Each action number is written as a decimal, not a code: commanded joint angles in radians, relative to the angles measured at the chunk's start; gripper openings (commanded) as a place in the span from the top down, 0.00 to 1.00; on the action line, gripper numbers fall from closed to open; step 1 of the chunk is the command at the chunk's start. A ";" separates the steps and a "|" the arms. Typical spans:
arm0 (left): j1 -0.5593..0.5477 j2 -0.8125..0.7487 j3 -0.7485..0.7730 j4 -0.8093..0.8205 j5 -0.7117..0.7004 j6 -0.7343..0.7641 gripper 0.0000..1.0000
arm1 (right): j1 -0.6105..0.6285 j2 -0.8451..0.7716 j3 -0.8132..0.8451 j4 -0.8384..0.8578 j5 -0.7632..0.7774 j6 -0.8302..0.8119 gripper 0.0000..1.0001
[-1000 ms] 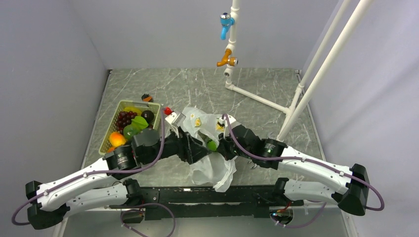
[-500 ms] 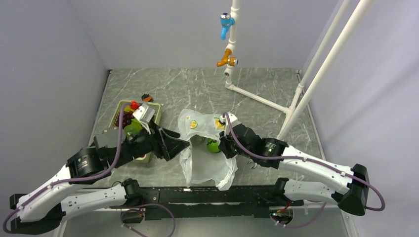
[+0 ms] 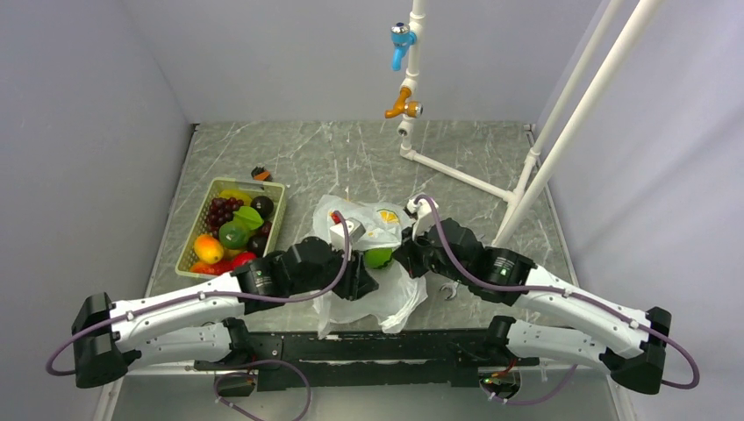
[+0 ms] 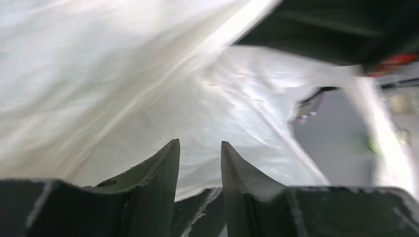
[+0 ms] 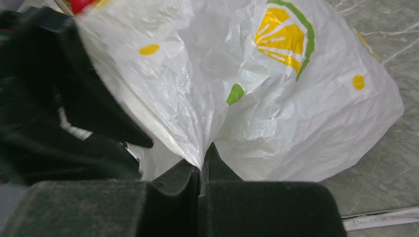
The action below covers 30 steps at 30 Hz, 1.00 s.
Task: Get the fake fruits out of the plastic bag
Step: Take out the fake fruit from the plastic bag.
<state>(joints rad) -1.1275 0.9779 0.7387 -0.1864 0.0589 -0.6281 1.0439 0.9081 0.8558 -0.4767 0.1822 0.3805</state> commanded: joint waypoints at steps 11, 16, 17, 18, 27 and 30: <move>0.012 0.135 -0.150 0.362 -0.531 -0.058 0.56 | 0.000 -0.006 -0.020 0.043 -0.056 0.002 1.00; 0.029 0.278 -0.101 0.406 -0.552 -0.084 0.42 | 0.000 -0.011 -0.062 0.038 -0.061 0.018 1.00; 0.029 0.311 -0.087 0.407 -0.562 -0.084 0.40 | 0.000 -0.015 -0.074 0.040 -0.066 0.025 1.00; 0.029 0.332 -0.077 0.405 -0.571 -0.092 0.36 | 0.000 -0.020 -0.088 0.042 -0.070 0.030 1.00; 0.032 0.518 0.024 0.386 -0.606 -0.101 0.14 | 0.001 -0.054 -0.167 0.064 -0.092 0.058 1.00; 0.032 0.588 0.076 0.351 -0.626 -0.091 0.11 | 0.000 -0.056 -0.175 0.066 -0.092 0.059 1.00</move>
<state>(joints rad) -1.1030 1.4982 0.7380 0.1741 -0.5026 -0.7193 1.0431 0.8745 0.6907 -0.4526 0.1108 0.4229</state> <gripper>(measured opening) 0.875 0.007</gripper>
